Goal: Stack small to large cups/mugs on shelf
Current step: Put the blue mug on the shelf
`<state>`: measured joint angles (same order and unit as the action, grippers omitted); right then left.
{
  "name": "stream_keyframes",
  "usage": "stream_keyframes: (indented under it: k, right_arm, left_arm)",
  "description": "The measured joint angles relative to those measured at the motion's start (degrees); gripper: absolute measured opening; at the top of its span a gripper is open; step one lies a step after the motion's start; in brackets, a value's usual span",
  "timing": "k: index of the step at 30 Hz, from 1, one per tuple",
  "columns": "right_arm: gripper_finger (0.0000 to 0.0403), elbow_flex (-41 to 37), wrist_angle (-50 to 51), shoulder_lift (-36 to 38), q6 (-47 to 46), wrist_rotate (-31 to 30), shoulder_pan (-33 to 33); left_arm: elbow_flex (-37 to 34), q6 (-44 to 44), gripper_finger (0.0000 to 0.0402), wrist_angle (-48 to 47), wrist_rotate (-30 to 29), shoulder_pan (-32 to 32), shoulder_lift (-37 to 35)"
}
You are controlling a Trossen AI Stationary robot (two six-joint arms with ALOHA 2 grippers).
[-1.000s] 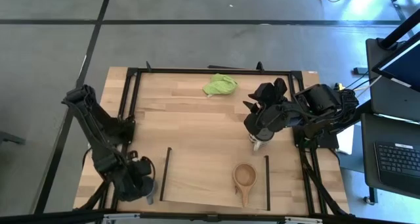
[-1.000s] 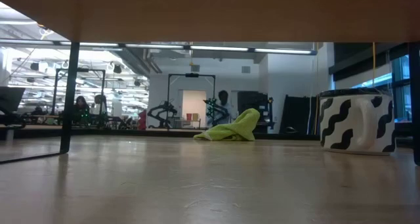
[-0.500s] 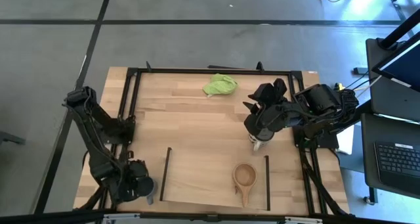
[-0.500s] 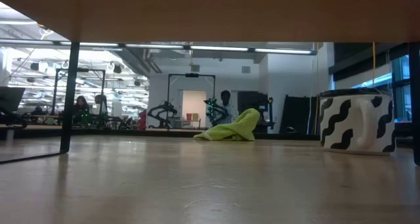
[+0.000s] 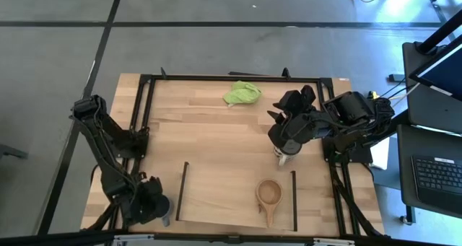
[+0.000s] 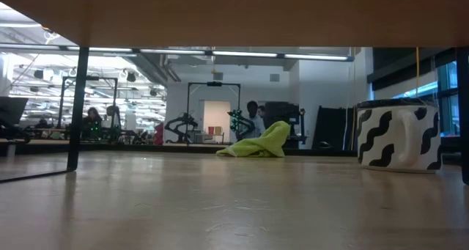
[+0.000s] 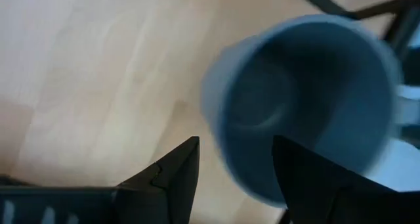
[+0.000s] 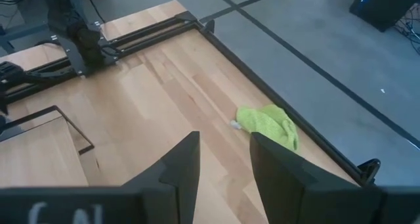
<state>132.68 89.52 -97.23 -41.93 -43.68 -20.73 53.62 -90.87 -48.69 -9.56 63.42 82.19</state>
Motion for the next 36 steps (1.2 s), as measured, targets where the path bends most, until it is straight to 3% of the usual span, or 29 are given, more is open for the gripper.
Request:
stream_keyframes:
  k: [7,16,23,30,36]
  right_arm:
    - [0.0135,0.0,0.0,0.0,0.0,0.3,0.0]
    - [0.0135,0.0,0.6,0.0,0.0,0.4,1.0]
    - [0.0135,0.0,0.5,0.0,0.4,2.3,2.8]
    - [0.0136,0.0,0.5,0.0,1.9,2.8,4.1]
    - [0.0136,0.0,0.5,0.0,2.6,2.9,4.2]
  left_arm:
    - [-2.0,-1.8,0.0152,-2.1,-0.4,0.0,0.0]
    - [-2.5,-1.9,0.0014,-2.2,-0.3,0.0,-0.3]
    - [-1.0,-3.5,0.0006,-4.0,-1.7,0.0,-4.0]
    - [15.8,-2.0,0.0003,-22.5,-1.8,-1.8,-9.2]
    - [37.6,12.9,0.0002,-34.1,-1.7,-11.0,-6.7]
